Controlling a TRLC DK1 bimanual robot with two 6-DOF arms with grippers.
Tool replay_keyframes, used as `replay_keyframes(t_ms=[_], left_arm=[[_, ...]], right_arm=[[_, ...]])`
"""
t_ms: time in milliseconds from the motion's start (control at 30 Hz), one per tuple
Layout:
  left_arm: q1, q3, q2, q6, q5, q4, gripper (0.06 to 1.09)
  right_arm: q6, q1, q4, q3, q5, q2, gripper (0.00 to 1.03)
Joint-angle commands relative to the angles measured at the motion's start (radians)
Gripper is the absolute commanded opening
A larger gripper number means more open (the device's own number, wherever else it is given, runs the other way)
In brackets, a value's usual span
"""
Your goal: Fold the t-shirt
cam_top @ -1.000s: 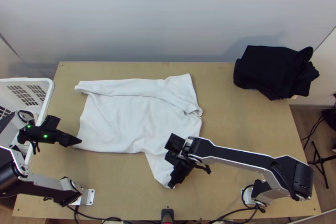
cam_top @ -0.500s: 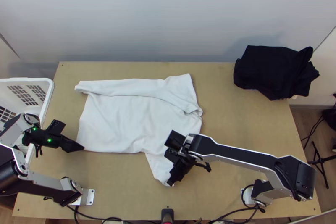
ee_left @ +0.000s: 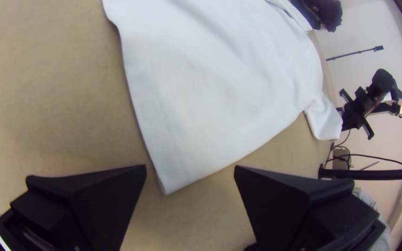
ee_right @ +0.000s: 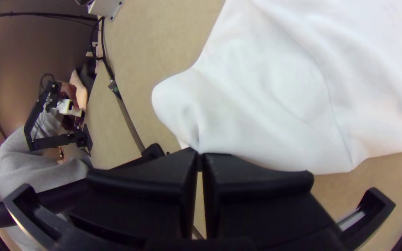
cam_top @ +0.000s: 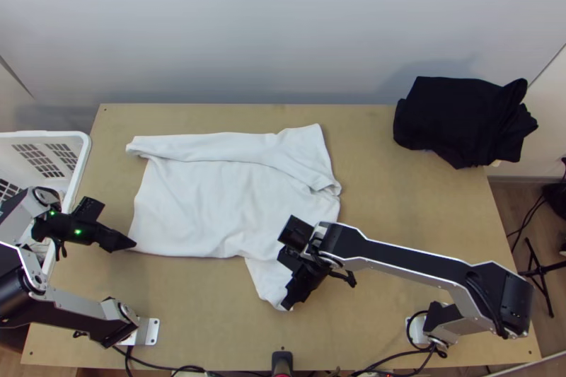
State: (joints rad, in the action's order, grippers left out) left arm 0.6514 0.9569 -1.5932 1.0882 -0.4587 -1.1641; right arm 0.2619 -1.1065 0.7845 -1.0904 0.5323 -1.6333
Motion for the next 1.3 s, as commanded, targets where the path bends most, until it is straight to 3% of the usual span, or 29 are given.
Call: replay_keyframes(t_ms=[0, 133, 200, 233, 267, 333, 367, 467, 733, 900, 1267], left_arm=[[-0.019, -0.044, -0.014, -0.008, 0.046, 0.061, 0.97], [-0.052, -0.075, -0.014, -0.021, 0.046, 0.066, 0.97], [-0.076, -0.089, -0.011, -0.028, 0.045, 0.070, 0.88], [-0.087, -0.090, -0.013, -0.044, 0.045, 0.084, 0.79], [-0.095, -0.086, -0.013, -0.059, 0.035, 0.092, 0.62], [-0.105, -0.055, -0.013, -0.091, -0.008, 0.092, 0.13], [-0.107, -0.038, -0.013, -0.117, -0.023, 0.089, 0.10], [-0.098, -0.003, -0.001, -0.163, -0.083, 0.089, 0.09], [-0.104, 0.227, 0.009, -0.318, -0.117, 0.020, 0.09], [-0.142, 0.399, 0.022, -0.398, -0.170, -0.080, 0.09], [-0.262, 0.755, -0.126, -0.669, -0.209, -0.088, 0.09]], right_arm=[[0.000, 0.002, 0.004, -0.009, 0.000, -0.005, 0.03], [0.000, 0.005, 0.005, -0.011, 0.000, -0.007, 0.03], [-0.001, 0.005, 0.007, -0.019, 0.000, -0.013, 0.03], [-0.001, 0.005, 0.009, -0.020, 0.000, -0.014, 0.03], [-0.003, 0.005, 0.010, -0.023, 0.000, -0.016, 0.03], [-0.004, 0.007, 0.010, -0.020, 0.000, -0.020, 0.03], [-0.004, 0.011, 0.010, -0.020, -0.002, -0.020, 0.03], [-0.004, 0.014, 0.010, -0.020, -0.002, -0.022, 0.03], [0.002, 0.079, 0.015, -0.052, 0.000, -0.002, 0.03], [0.000, 0.251, 0.015, -0.141, -0.014, 0.032, 0.03], [-0.055, 0.585, 0.013, -0.422, -0.037, -0.019, 0.03]])
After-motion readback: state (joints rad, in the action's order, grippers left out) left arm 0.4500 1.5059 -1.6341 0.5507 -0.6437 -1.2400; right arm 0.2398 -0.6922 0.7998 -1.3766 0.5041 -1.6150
